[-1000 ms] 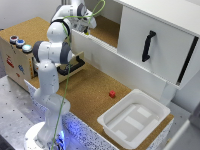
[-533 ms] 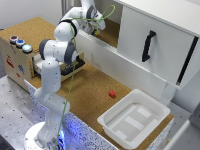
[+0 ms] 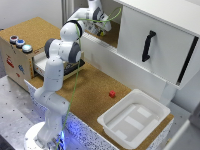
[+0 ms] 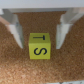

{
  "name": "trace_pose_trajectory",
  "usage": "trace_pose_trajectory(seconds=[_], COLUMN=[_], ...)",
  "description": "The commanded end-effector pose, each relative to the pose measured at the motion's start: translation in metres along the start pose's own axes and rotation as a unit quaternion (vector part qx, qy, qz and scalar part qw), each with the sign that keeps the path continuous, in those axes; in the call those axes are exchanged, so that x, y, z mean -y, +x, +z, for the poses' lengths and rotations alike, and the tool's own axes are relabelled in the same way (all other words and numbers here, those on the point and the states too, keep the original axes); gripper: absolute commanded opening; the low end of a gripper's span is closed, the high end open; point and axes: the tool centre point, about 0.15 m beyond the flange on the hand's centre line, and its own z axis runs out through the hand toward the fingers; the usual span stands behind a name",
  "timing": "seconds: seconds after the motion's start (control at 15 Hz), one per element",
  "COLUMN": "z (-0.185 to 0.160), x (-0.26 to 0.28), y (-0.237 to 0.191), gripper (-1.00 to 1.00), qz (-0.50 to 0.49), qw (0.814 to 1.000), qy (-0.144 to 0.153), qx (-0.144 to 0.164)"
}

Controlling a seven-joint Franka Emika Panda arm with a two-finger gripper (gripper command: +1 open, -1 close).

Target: Place the grasped yellow block inside the left cabinet

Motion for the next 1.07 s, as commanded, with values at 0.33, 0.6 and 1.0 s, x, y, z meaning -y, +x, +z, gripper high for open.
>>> trace_pose_trajectory(seconds=[0.33, 0.6, 1.0], z=[-0.064, -0.084, -0.101], x=[0.0, 0.002, 0.031], y=[-0.058, -0.107, -0.192], gripper=[1.0, 1.0, 1.0], qz=[-0.005, 0.002, -0.03], qw=[0.999, 0.999, 0.998], qy=[0.0, 0.026, 0.038], qx=[-0.035, -0.027, 0.029])
